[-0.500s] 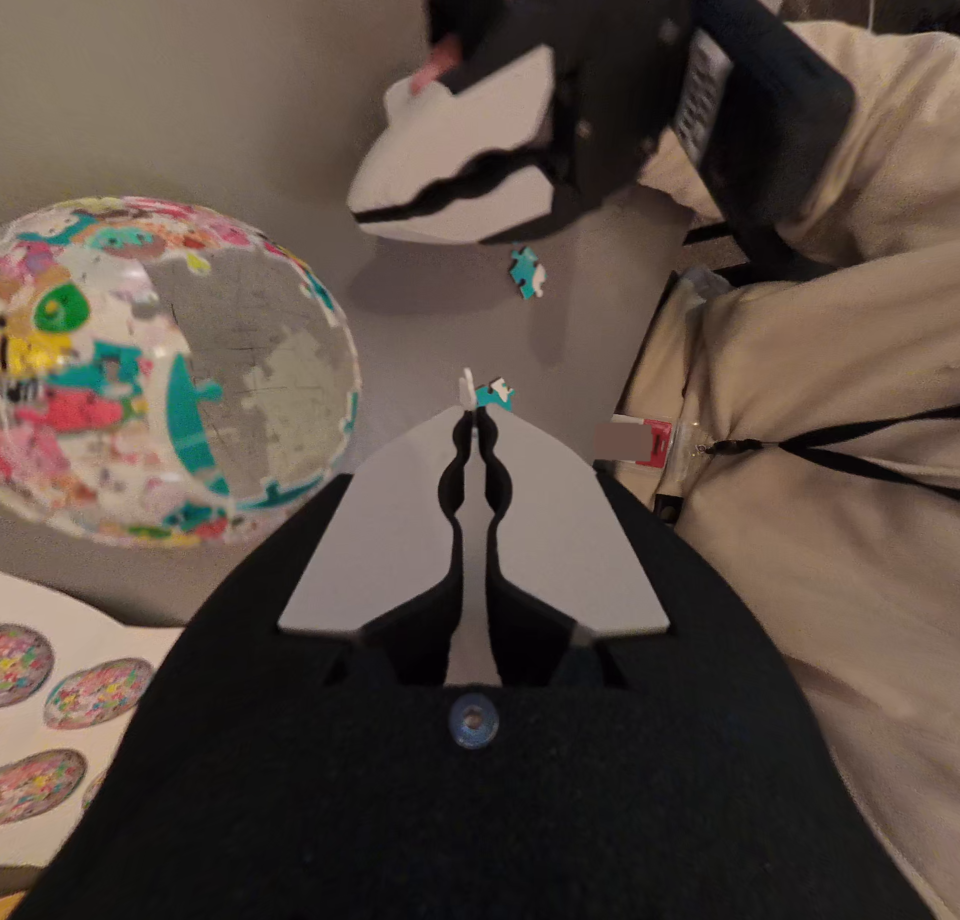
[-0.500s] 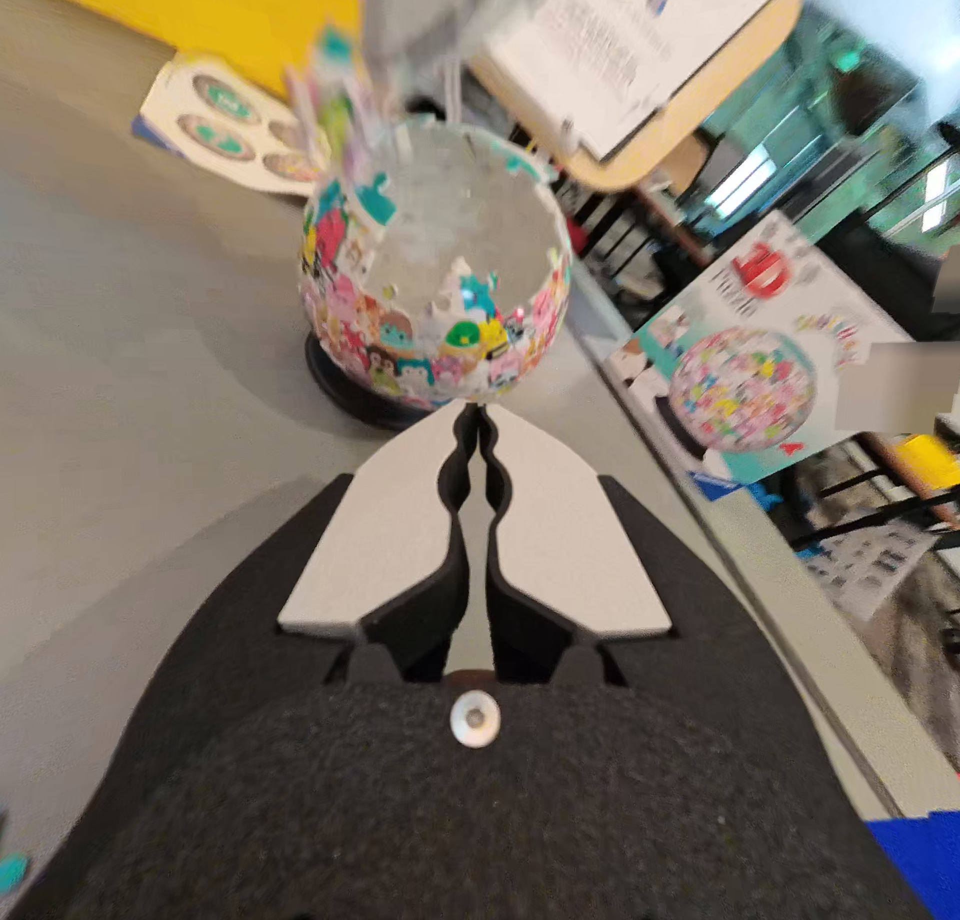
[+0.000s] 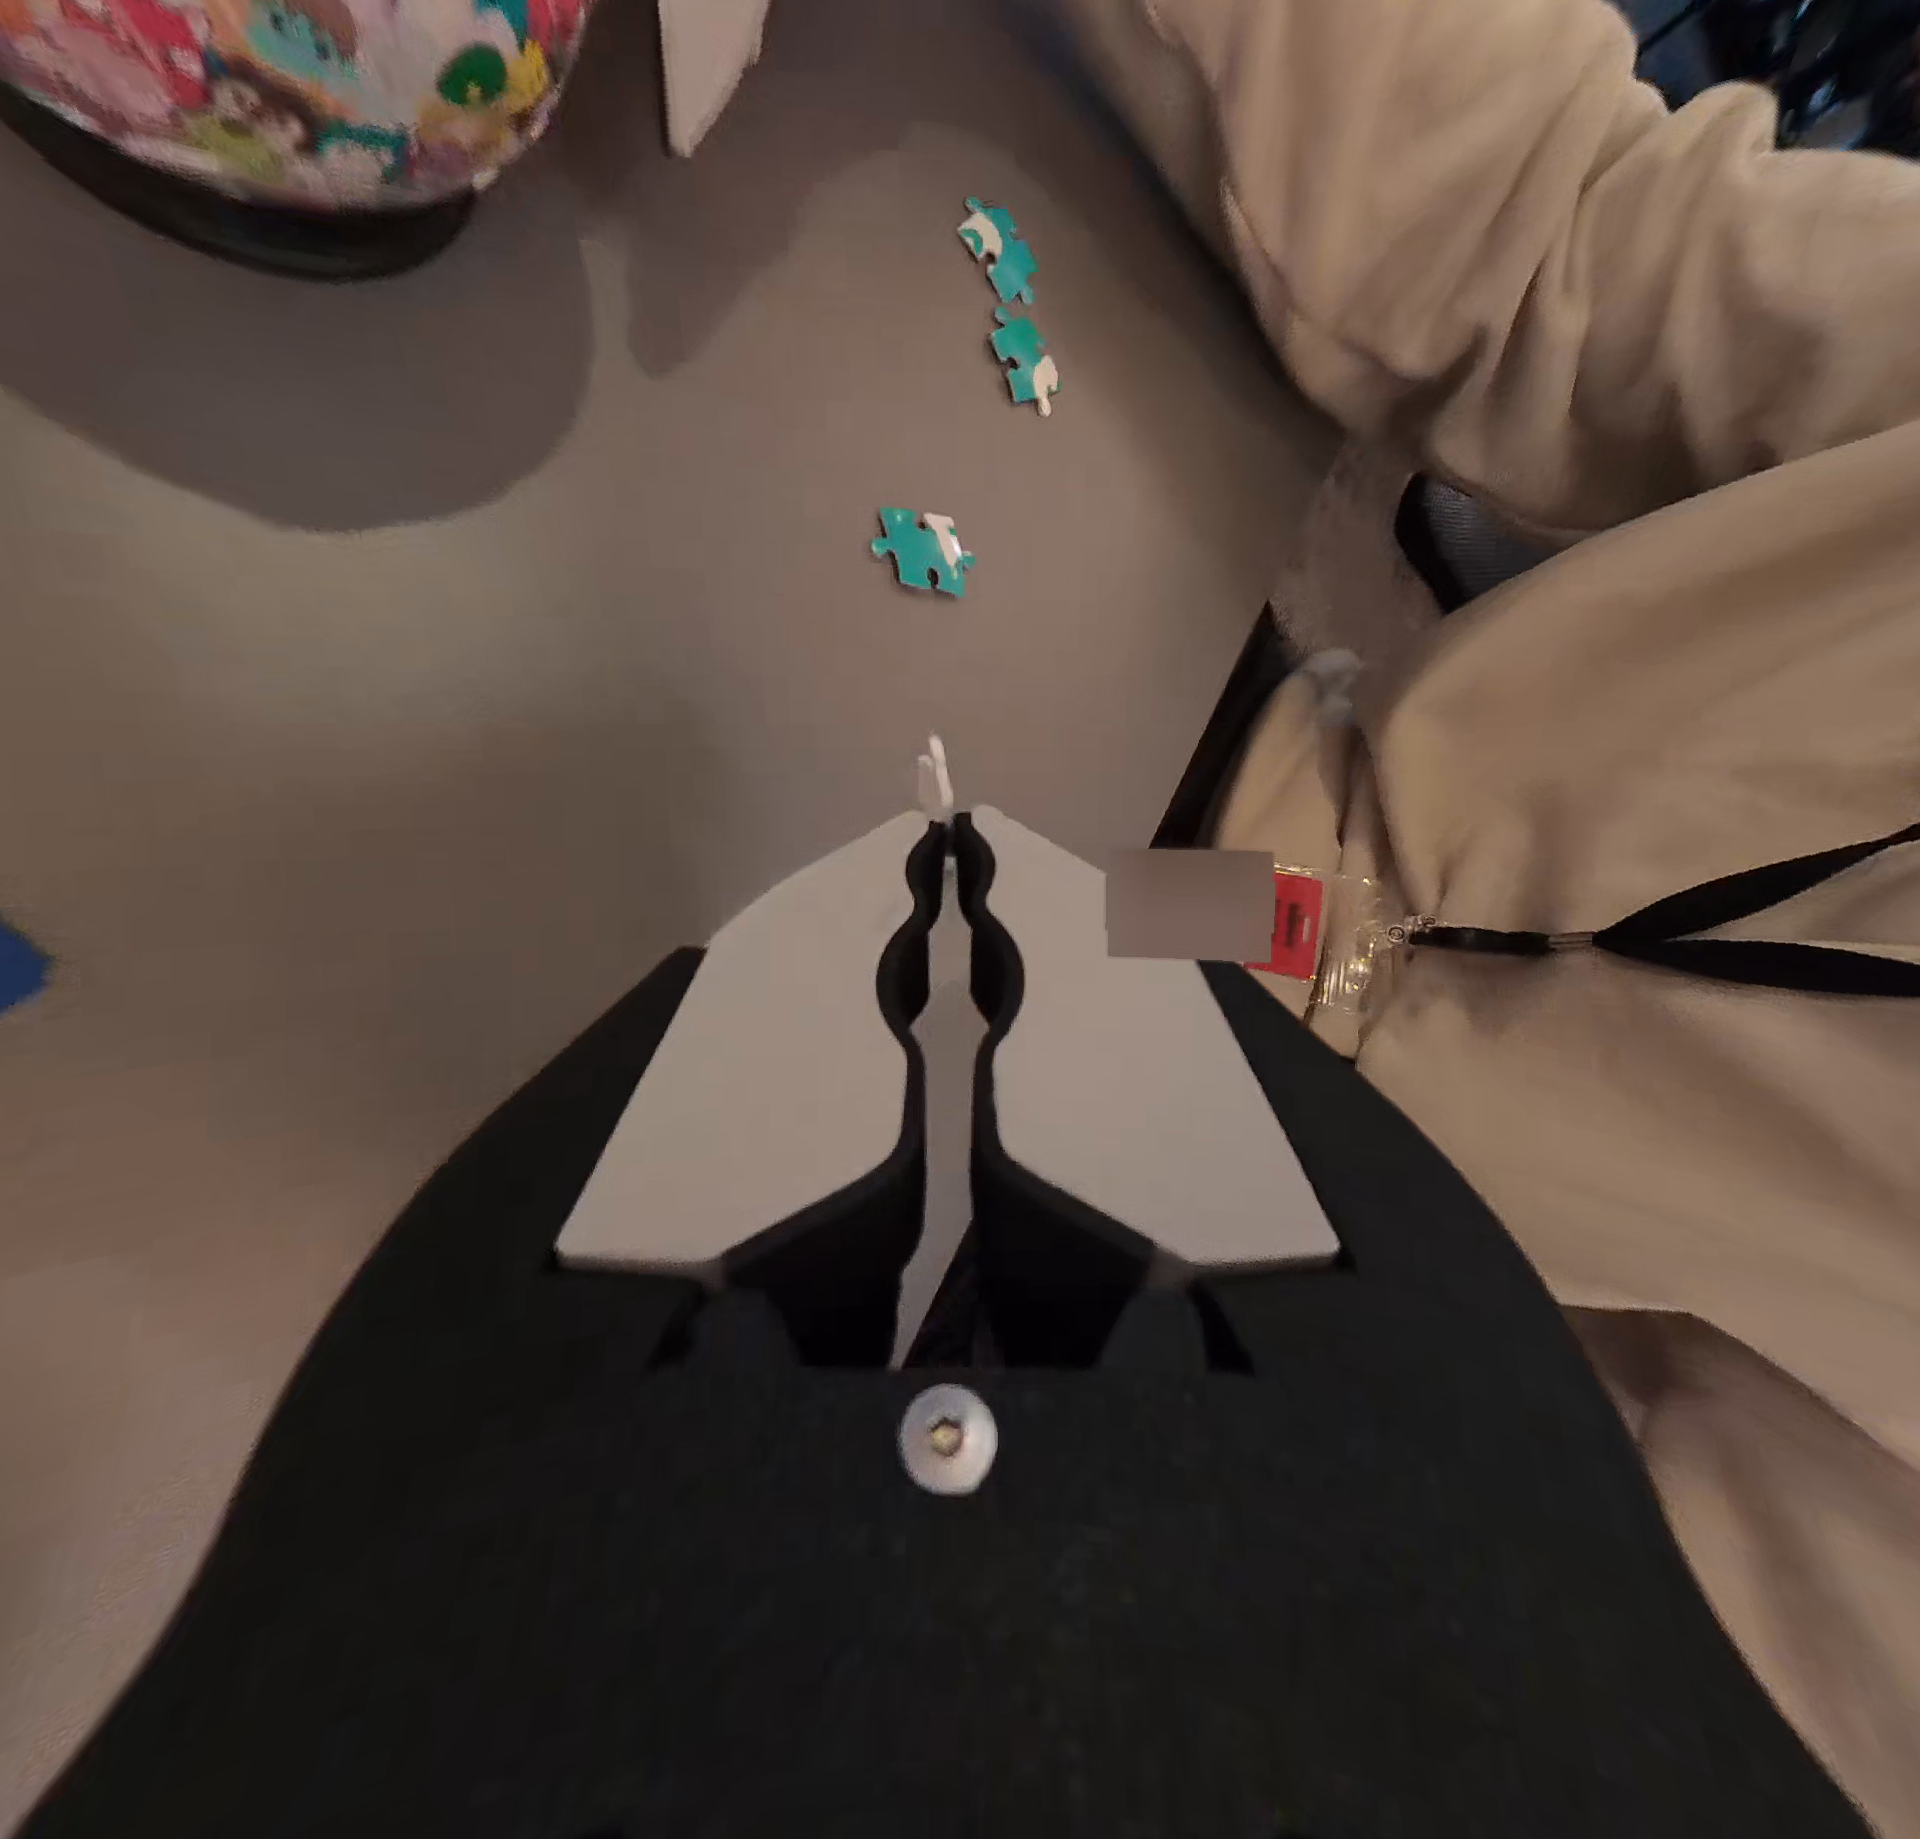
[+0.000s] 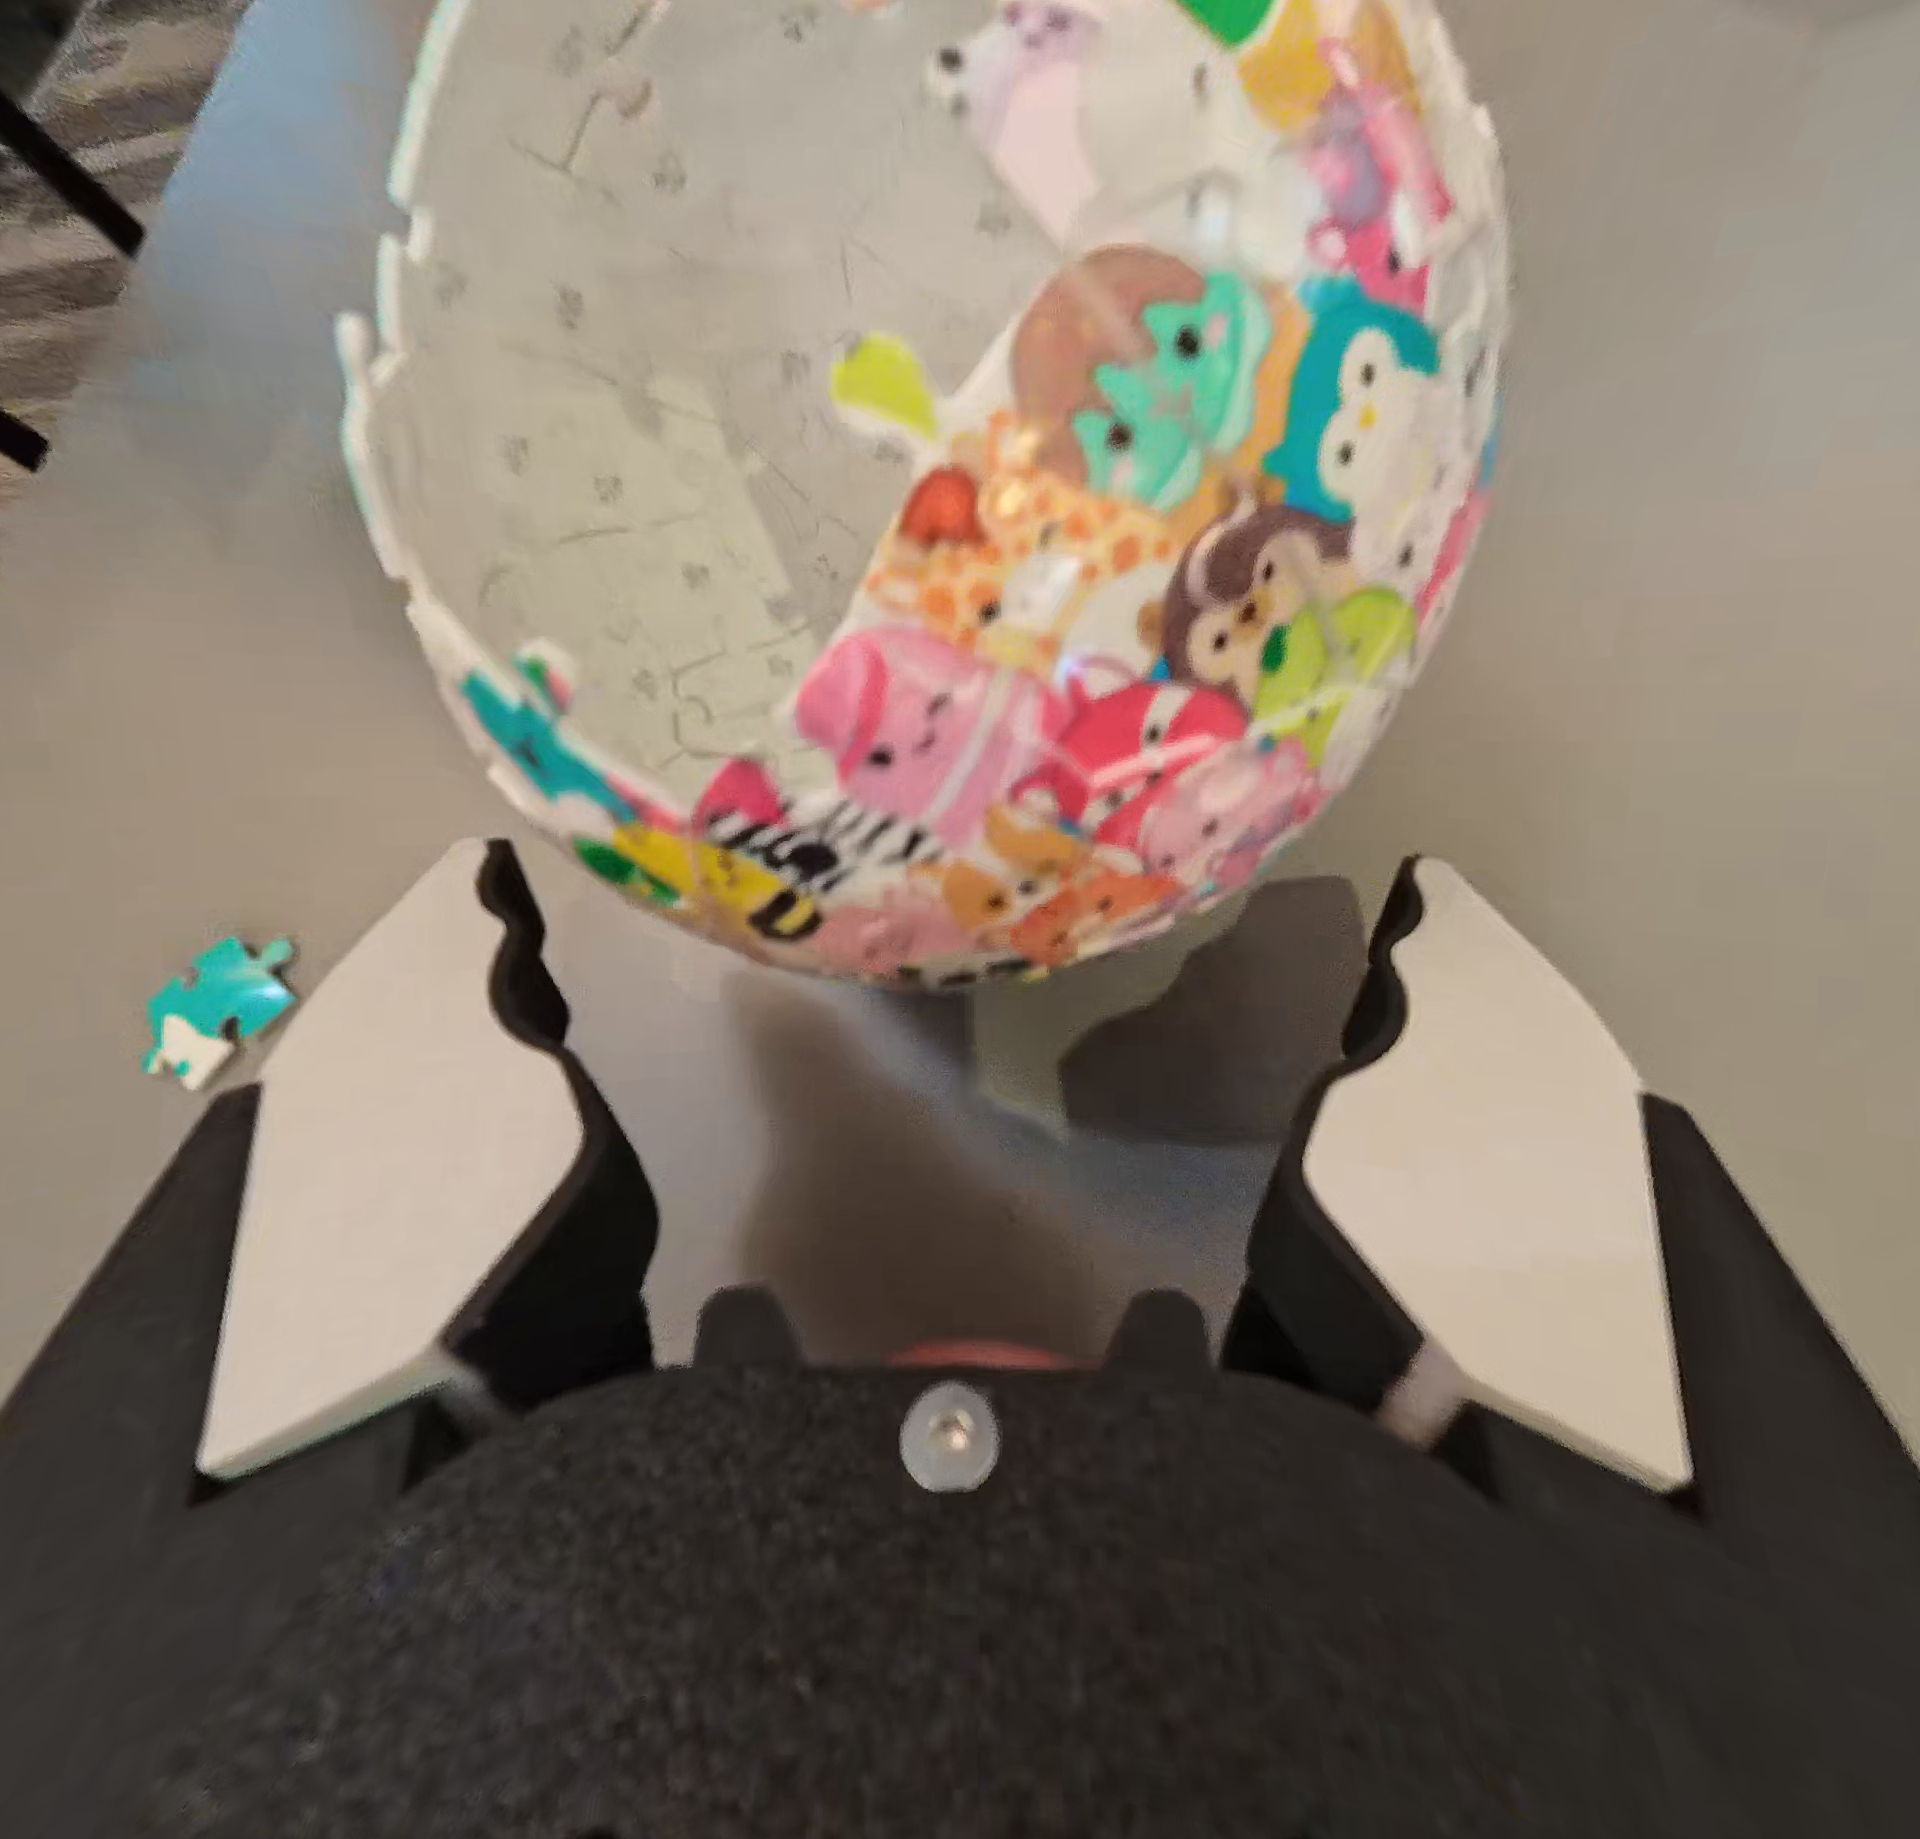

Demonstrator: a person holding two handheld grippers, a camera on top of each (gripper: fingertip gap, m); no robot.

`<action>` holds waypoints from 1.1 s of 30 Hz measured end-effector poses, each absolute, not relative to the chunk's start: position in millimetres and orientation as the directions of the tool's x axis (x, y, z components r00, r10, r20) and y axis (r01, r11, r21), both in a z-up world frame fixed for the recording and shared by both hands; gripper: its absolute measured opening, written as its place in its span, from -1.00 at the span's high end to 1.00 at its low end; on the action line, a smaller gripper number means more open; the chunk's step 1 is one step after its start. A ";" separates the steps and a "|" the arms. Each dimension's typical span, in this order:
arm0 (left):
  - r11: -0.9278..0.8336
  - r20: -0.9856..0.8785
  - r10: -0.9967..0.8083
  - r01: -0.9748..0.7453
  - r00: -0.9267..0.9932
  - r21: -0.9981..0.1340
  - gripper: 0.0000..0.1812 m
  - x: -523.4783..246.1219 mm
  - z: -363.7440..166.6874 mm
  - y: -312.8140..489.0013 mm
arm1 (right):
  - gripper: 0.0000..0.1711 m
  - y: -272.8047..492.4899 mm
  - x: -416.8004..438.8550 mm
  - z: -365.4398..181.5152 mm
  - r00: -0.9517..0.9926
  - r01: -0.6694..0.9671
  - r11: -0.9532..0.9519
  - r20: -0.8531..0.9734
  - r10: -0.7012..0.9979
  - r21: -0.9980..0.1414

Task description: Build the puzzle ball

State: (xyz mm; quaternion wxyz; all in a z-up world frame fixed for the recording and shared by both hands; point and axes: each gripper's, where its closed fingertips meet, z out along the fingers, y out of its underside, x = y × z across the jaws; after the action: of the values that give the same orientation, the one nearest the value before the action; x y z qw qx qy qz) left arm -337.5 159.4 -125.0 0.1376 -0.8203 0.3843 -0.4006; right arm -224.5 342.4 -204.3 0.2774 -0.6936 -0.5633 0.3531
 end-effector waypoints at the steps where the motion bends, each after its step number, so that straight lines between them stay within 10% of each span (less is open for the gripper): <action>1: -0.679 0.565 -0.730 -0.504 0.384 -0.534 0.99 -340.3 -129.9 155.8 | -0.69 340.9 -227.7 -202.8 0.102 0.580 -0.219 -0.197 0.975 -0.785; 18: -0.703 0.617 -0.708 -0.417 0.342 -0.576 0.99 -363.9 -147.8 146.0 | -0.66 297.0 -214.5 -208.9 0.165 0.665 -0.204 -0.126 0.978 -0.718; 33: -0.525 0.499 -0.847 -0.134 0.183 -0.841 0.99 -340.6 -138.4 220.9 | 0.03 322.5 -169.6 -86.6 -0.009 0.777 0.227 0.351 0.936 -0.587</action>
State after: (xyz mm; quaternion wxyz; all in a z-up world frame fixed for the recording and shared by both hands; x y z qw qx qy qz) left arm -340.6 220.9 -138.4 0.3351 -0.6922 0.3541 -0.5322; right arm -169.6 322.5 -86.6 0.3495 -0.6110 -0.7011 0.1138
